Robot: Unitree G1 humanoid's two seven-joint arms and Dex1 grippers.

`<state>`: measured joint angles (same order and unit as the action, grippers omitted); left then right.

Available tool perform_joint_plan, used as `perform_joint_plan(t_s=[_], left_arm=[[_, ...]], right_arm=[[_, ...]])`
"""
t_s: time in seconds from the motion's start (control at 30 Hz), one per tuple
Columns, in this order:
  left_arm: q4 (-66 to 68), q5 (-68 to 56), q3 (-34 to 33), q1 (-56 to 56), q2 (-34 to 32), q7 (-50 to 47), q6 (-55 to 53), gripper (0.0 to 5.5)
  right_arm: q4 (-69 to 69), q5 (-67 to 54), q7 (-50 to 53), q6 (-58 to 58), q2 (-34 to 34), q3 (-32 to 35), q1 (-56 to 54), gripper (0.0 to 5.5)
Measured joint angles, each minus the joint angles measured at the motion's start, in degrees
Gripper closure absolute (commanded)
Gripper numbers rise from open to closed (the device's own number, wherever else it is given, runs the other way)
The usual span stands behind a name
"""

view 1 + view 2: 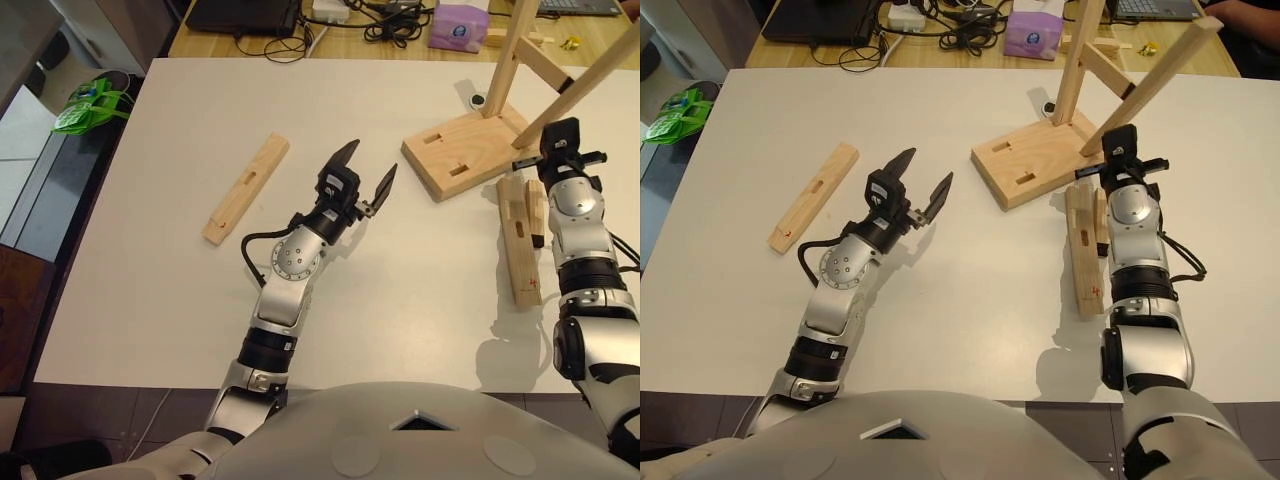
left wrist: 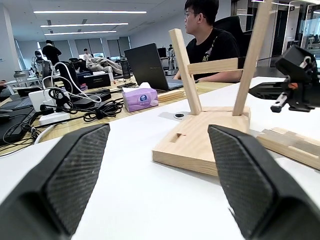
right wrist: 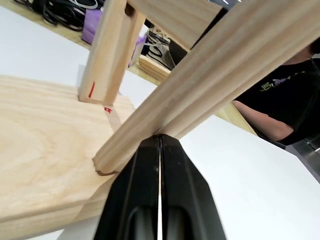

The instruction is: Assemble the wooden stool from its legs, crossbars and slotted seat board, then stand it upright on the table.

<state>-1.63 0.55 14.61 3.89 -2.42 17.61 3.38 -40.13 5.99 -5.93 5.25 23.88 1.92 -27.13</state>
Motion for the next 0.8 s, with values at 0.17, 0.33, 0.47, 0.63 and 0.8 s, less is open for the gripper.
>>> perform_joint_plan(t_s=[0.17, 0.33, 0.47, 0.63, 0.8], left_arm=[[0.78, 0.11, 0.17, 0.16, 0.22, -0.6, 0.28, 1.87], [1.28, 0.13, 0.29, 0.39, 0.35, -0.96, 0.68, 1.87], [2.07, 0.15, 0.36, 0.68, 0.34, -1.08, 0.76, 1.87], [2.46, 0.23, 0.51, 1.07, 0.34, -1.11, 0.86, 1.87], [2.97, 0.25, 0.57, 1.51, 0.46, -1.28, 1.25, 1.87]], right_arm=[[3.7, -1.07, -6.71, 0.42, -3.94, -3.13, -0.08, 5.49], [4.52, -1.05, -8.78, 0.02, -3.87, -3.42, -0.07, 5.49], [11.61, -1.08, -18.54, -3.6, -2.46, -7.92, 2.84, 5.49], [21.27, -1.53, -24.52, -8.75, -2.98, -11.5, 6.4, 5.49], [19.3, -0.76, -18.57, -8.51, -9.24, -12.05, 2.04, 5.49]])
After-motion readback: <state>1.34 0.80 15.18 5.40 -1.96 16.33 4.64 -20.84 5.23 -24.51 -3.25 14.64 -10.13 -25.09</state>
